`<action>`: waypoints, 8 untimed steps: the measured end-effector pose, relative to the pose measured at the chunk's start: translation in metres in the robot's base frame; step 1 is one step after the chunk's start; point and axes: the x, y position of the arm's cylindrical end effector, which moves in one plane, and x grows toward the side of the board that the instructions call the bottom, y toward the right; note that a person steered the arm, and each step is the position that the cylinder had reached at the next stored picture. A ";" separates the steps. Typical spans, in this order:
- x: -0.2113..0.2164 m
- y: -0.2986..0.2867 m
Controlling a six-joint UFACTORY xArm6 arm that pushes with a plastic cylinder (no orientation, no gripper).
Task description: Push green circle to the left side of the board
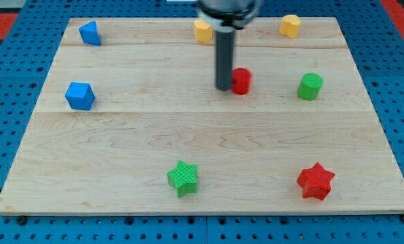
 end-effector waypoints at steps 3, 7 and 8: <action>-0.028 0.136; 0.059 0.032; 0.012 0.015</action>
